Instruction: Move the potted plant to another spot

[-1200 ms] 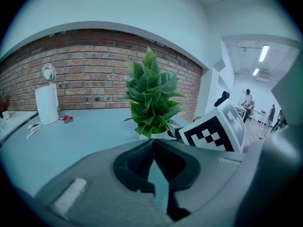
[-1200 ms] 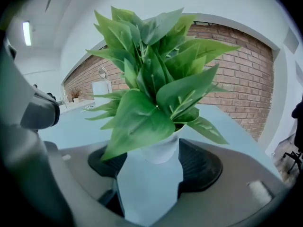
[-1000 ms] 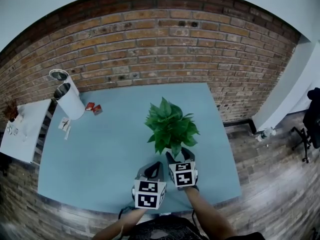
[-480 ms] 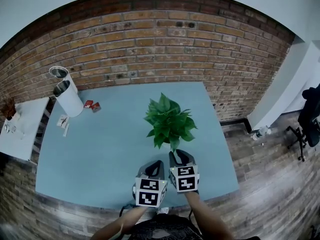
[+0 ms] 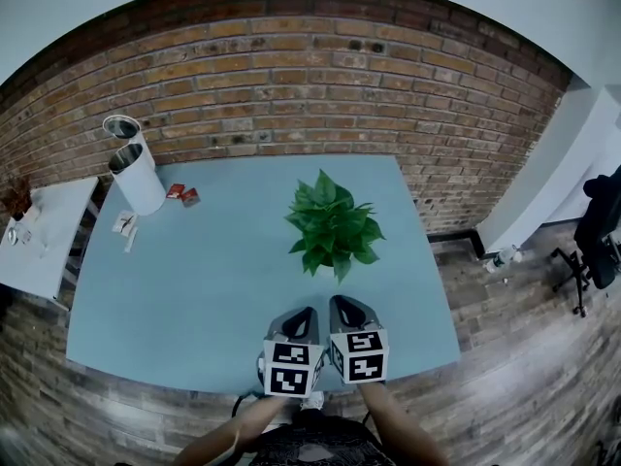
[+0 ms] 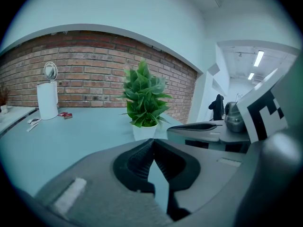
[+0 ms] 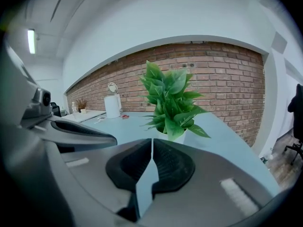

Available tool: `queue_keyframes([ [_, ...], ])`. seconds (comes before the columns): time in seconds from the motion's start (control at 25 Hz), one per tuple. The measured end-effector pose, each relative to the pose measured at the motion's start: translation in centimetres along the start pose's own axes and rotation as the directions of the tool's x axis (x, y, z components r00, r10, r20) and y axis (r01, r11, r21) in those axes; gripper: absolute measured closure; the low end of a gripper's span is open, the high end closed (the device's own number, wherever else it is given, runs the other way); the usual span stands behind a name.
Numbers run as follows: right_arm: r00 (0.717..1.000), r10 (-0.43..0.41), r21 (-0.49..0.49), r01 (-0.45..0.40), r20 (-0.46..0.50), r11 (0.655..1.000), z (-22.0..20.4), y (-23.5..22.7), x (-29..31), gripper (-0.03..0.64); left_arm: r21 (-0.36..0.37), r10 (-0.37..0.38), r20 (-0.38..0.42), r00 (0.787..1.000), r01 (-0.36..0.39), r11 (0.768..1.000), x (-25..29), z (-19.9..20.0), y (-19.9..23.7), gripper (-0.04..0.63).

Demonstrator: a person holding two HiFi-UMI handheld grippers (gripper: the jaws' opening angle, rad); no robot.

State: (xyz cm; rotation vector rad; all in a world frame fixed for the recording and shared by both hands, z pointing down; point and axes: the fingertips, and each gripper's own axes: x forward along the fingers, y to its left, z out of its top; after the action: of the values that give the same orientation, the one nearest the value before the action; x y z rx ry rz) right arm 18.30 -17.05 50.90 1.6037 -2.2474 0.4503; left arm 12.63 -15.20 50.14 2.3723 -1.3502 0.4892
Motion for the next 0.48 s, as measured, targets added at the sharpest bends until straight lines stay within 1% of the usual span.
queue_keyframes([
  [0.12,1.0,0.009,0.003,-0.009,0.008,1.0,0.1,0.8,-0.8,0.611,-0.005,0.001,0.007,1.0,-0.001,1.0,-0.6,-0.2,0.1,0.597],
  [0.48,0.999,0.029,0.023,-0.029,0.02,0.999,0.1,2.7,-3.1,0.611,-0.017,0.013,0.006,1.0,-0.013,1.0,-2.4,-0.8,0.5,0.597],
])
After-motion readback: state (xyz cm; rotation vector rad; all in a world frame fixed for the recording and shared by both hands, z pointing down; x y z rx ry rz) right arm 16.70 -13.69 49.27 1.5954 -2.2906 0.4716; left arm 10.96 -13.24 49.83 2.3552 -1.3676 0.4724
